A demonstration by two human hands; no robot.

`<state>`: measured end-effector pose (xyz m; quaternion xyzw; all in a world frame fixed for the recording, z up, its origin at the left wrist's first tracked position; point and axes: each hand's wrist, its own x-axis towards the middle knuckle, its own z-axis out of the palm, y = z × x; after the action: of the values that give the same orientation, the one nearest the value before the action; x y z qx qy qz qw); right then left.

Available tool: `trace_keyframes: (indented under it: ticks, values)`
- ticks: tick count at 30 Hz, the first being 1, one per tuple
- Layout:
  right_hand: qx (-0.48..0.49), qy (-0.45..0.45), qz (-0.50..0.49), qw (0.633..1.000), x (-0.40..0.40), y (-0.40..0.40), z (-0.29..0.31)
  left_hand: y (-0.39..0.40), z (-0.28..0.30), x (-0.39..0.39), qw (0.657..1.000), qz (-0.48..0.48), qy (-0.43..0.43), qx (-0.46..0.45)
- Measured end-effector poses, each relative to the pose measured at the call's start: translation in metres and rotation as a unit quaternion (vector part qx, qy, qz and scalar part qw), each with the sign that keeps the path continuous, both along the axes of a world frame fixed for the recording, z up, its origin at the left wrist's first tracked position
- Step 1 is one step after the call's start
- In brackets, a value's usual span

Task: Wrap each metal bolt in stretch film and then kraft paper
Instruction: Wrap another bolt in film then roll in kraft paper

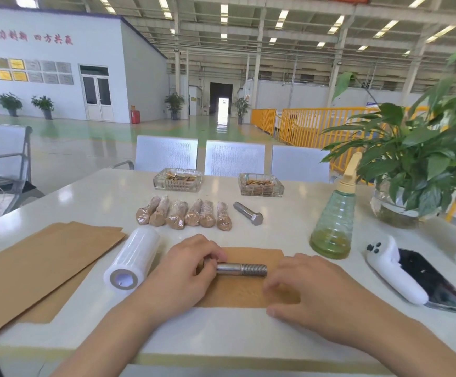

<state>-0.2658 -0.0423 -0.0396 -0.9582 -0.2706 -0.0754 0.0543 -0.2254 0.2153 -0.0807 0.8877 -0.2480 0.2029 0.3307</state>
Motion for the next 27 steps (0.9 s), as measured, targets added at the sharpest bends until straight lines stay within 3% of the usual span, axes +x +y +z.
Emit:
trace_keyframes:
  ticks: [6, 10, 12, 14, 18, 27]
  values:
    - [-0.090, -0.111, 0.056, 0.988, 0.002, 0.019, -0.003, 0.002, -0.001, 0.002, 1.000, -0.006, -0.003, 0.023]
    - [-0.074, -0.172, 0.038, 0.982, 0.002, 0.025, -0.006, 0.002, -0.001, 0.002, 1.000, -0.019, -0.010, 0.021]
    - [-0.046, -0.157, 0.030, 0.986, 0.001, 0.025, -0.009, 0.002, -0.002, 0.002, 0.999, -0.024, -0.012, 0.028]
    - [-0.023, -0.082, 0.025, 0.996, 0.000, 0.022, -0.012, 0.003, -0.002, 0.001, 0.999, -0.022, -0.013, 0.037]
    - [-0.055, -0.020, 0.033, 0.998, 0.003, 0.004, -0.003, 0.003, -0.002, 0.000, 0.999, -0.018, -0.012, 0.044]
    - [-0.070, -0.097, 0.042, 0.992, 0.009, 0.006, -0.009, 0.000, 0.000, -0.003, 0.998, -0.024, -0.028, 0.047]
